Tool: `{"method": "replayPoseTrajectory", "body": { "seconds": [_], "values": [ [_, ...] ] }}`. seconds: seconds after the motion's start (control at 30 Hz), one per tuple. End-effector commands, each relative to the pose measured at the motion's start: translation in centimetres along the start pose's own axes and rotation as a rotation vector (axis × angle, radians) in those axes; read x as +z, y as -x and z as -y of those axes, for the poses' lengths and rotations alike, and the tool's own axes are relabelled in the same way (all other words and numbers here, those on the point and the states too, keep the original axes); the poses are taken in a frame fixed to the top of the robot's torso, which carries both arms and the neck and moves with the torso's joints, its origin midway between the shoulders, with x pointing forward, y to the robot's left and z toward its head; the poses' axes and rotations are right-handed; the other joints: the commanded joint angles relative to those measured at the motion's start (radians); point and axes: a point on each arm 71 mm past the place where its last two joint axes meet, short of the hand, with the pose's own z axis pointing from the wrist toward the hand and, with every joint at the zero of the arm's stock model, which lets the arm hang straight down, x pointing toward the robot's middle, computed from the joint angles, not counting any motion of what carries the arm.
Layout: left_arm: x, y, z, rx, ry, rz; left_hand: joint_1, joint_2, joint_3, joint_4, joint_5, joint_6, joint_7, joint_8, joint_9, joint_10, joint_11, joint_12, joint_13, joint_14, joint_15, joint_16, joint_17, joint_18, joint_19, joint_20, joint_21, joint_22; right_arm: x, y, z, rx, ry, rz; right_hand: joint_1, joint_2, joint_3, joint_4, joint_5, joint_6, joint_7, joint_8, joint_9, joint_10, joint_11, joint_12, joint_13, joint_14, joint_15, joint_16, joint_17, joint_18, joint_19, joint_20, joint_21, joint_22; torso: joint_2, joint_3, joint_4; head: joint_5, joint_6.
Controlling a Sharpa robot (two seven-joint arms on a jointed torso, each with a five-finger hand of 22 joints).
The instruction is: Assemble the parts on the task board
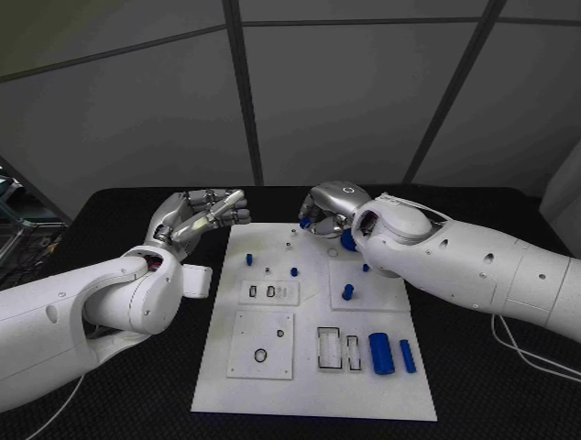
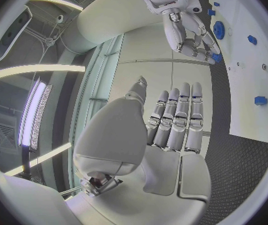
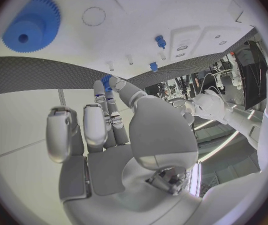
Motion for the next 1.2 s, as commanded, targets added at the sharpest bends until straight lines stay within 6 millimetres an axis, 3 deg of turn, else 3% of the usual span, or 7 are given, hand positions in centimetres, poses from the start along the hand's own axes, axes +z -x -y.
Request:
{"method": "replayPoseTrajectory", "body": {
  "seconds": [0.03,1.2],
  "values": [
    [0.1,-0.2,0.2,-0.002,-0.009,-0.014,0.001,0.013,0.000,-0.007,-0.006,-0.002,0.007,-0.006,-0.001,-0.001,0.003,-0.006,-0.001,-0.007,-0.001,-0.005,0.001,-0.013,-0.002,0.007,-0.003,-0.001,0.4,0.1,-0.1,0.000,0.005,0.016,-0.002,-0.003,0.002,0.005,-0.006,0.006,0.000,0.005,0.001,0.007,-0.003,-0.007,0.001,0.037,-0.004,0.006,0.000,-0.005,0.008,0.001,0.004,0.078,0.002,-0.0004,-0.0002,0.002,-0.001],
    [0.5,-0.6,0.5,-0.006,-0.018,-0.024,0.001,0.013,0.000,-0.007,-0.006,-0.002,0.007,-0.006,-0.001,-0.001,0.003,-0.006,-0.001,-0.007,-0.001,-0.005,0.001,-0.013,-0.002,0.007,-0.003,-0.001,2.4,-1.4,-1.0,-0.017,0.006,-0.085,-0.006,-0.006,0.004,0.011,-0.005,0.003,0.001,0.001,0.000,0.004,-0.002,-0.011,0.000,0.036,-0.003,0.006,-0.001,-0.005,0.008,0.001,0.004,0.078,0.004,0.0001,-0.0017,0.017,-0.014]
  ]
}}
